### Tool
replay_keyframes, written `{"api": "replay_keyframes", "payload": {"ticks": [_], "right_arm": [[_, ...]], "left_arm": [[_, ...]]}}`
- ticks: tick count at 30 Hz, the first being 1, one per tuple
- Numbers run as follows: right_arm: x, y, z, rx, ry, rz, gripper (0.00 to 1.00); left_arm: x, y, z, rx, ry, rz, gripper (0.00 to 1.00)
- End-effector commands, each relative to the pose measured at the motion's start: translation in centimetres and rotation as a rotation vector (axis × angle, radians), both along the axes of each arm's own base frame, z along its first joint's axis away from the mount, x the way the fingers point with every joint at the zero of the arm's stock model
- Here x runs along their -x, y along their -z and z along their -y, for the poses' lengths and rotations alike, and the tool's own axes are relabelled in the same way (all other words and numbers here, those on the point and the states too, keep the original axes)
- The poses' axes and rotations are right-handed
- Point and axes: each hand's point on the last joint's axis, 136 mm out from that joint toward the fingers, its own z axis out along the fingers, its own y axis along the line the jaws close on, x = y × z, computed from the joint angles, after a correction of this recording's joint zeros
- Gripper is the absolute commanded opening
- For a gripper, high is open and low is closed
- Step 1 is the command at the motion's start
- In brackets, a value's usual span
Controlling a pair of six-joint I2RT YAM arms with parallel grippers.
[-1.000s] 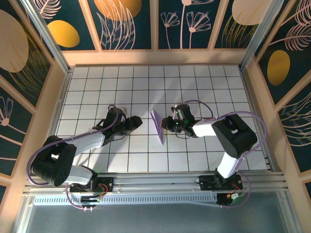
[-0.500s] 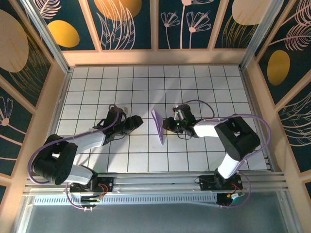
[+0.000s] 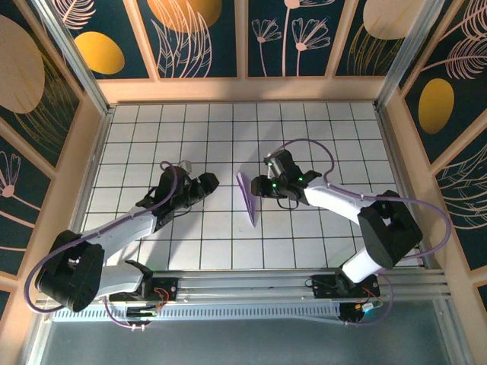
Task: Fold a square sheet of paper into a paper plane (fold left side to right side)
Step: Pick up the paper plane at the center of the table.
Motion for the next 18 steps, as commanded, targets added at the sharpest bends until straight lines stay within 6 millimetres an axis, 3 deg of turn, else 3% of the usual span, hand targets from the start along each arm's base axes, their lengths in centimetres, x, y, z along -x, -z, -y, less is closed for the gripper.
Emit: {"api": "replay_keyframes", "payload": {"ticks": [1, 8, 18], "right_arm": [[2.0, 1.3, -0.3, 0.109, -0.068, -0.076, 0.42], [2.6, 3.9, -1.8, 0.194, -0.097, -0.126, 0.45], [2.5, 4.9, -2.0, 0.246, -0.112, -0.130, 0.44]], "left_arm": [[0.6, 1.4, -0.9, -0.053, -0.018, -0.026, 0.71], [1.4, 2.0, -1.5, -0.063, -0.022, -0.037, 0.71], [1.7, 2.4, -1.7, -0.075, -0.023, -0.042, 0.71]]}}
